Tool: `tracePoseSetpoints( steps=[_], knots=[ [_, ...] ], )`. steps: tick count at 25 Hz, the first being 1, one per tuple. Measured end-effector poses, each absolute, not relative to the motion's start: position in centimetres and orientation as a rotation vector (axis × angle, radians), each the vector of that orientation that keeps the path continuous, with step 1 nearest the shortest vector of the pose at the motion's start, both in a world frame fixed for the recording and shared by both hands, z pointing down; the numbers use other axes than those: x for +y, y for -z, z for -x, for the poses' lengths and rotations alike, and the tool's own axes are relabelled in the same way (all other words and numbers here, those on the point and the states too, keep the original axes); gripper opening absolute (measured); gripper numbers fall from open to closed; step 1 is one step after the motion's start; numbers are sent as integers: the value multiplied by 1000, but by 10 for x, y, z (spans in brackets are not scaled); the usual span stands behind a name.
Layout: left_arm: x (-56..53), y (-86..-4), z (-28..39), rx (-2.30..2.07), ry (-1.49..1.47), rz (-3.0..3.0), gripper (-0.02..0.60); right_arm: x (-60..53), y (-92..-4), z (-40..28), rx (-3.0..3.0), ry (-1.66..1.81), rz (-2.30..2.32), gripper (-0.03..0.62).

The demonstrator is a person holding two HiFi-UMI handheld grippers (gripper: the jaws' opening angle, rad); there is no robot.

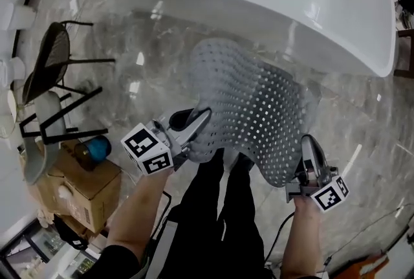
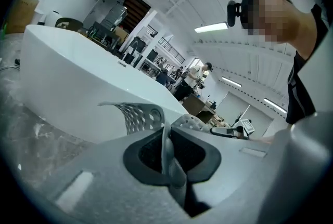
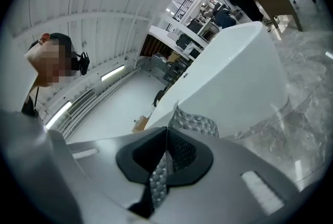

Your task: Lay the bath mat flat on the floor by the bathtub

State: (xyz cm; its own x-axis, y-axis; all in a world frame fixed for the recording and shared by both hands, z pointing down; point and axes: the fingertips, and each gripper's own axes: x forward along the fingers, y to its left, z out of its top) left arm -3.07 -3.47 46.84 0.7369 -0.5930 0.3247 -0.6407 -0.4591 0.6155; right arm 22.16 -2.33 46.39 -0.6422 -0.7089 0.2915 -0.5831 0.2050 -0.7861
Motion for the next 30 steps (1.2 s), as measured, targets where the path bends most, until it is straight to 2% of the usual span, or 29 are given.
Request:
tracePoseSetpoints(
  steps=[13, 30],
  knots=[
    [-50, -589, 60, -838, -271, -2155, 17, -38, -577, -223, 2215, 1545, 1470, 8],
    [-78, -747, 60, -821, -453, -2130, 17, -64, -742, -240, 2203, 1626, 1506, 8]
  ],
)
